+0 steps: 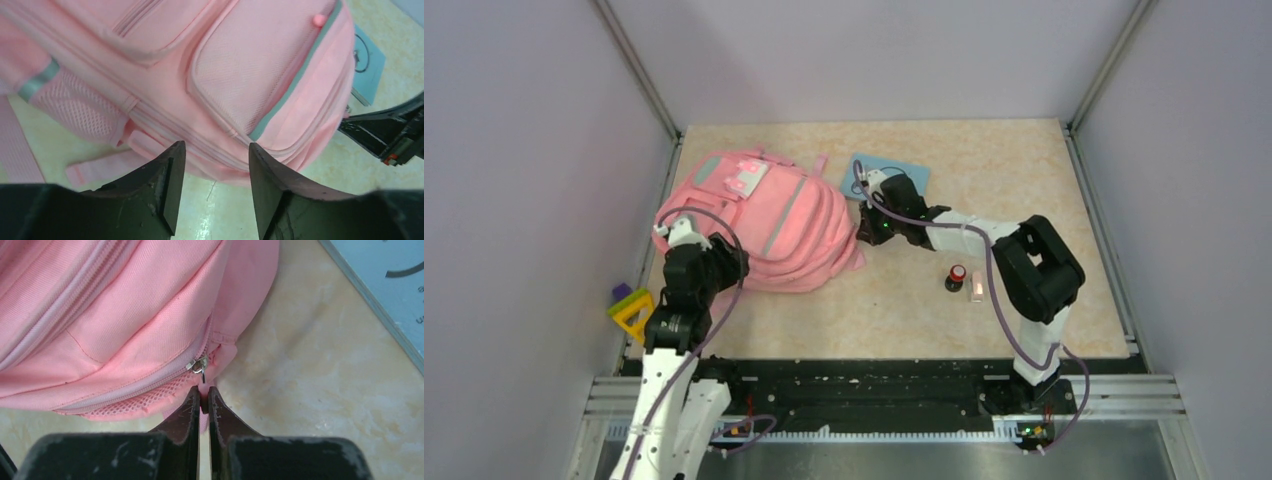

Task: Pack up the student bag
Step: Zip the student bag at the center of the board.

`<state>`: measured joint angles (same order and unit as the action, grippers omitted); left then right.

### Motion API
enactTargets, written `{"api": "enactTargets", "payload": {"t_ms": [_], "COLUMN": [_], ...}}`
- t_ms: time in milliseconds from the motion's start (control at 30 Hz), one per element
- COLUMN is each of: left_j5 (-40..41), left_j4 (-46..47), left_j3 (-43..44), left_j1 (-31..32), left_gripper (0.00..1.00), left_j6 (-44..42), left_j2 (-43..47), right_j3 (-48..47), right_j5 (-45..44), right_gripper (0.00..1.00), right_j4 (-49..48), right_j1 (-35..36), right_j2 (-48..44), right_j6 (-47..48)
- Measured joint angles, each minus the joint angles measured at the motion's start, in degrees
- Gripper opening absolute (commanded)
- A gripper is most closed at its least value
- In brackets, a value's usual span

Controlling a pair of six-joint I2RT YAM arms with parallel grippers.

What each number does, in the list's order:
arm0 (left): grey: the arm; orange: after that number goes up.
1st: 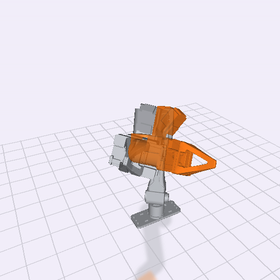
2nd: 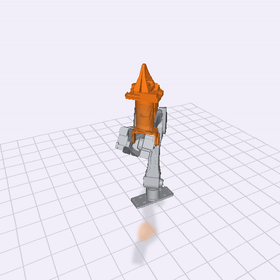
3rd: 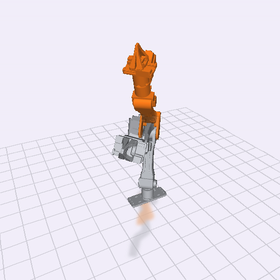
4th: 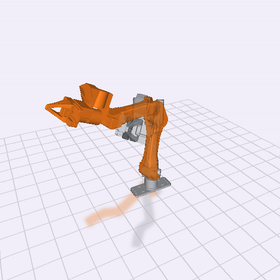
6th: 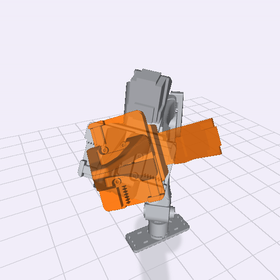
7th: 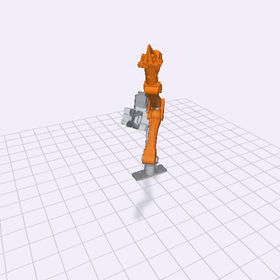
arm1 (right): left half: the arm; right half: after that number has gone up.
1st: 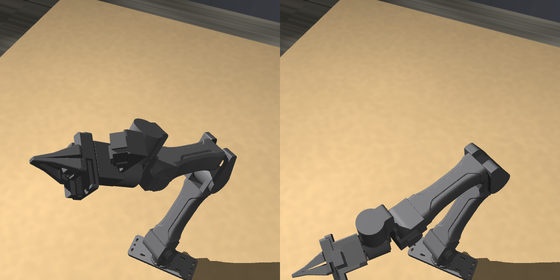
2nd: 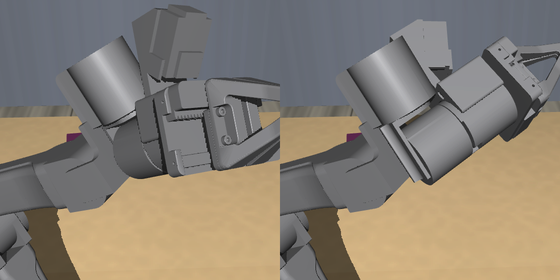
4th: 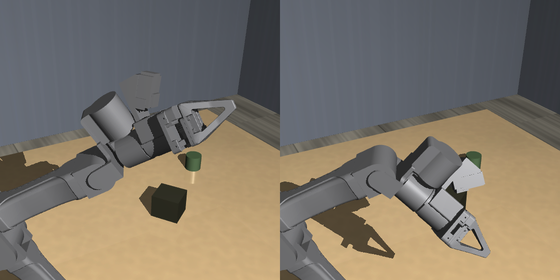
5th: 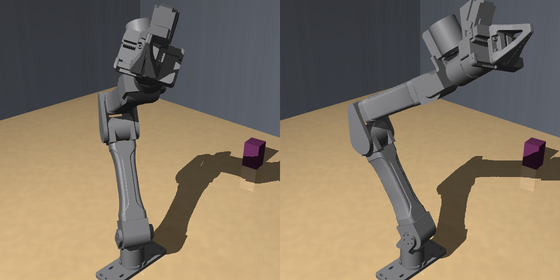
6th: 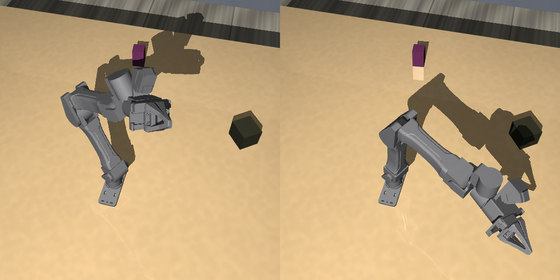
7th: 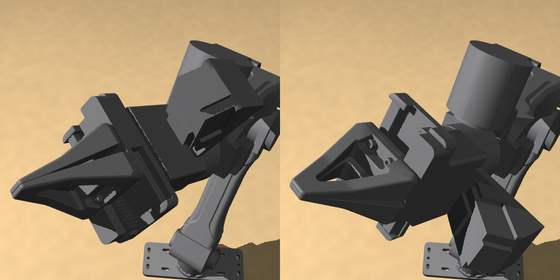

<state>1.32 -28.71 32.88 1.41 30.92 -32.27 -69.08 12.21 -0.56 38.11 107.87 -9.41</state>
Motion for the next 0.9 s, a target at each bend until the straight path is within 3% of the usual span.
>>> {"api": "enactTargets", "payload": {"t_ms": [100, 267, 500, 567, 900], "left_j5": [2.3, 7.5, 11.9, 12.5, 21.0], "left_j4": [0.1, 0.9, 10.0, 13.6, 28.9], "left_j3": [3.6, 7.7, 9.0, 8.4, 7.4], "left_j1": [4.0, 20.9, 43.4, 47.3, 50.3], "left_gripper": [0.58, 0.58, 0.60, 0.61, 0.69], "left_j6": [-2.7, -7.5, -16.4, -19.1, -28.1], "left_j2": [-1.1, -4.6, -20.9, -25.1, -38.3], "right_j3": [1.7, 4.4, 5.9, 6.1, 7.4], "right_j5": [2.8, 5.5, 6.4, 6.6, 7.2], "right_gripper": [0.00, 0.00, 0.00, 0.00, 0.00], "right_j4": [-0.7, -0.5, 0.0, 0.1, 0.3], "right_j1": [-1.2, -1.3, -1.1, -1.1, -1.1], "right_j2": [-0.3, -2.2, -4.5, -4.9, -7.0], "right_j6": [-0.1, -0.2, -1.3, -1.7, -2.7]}}
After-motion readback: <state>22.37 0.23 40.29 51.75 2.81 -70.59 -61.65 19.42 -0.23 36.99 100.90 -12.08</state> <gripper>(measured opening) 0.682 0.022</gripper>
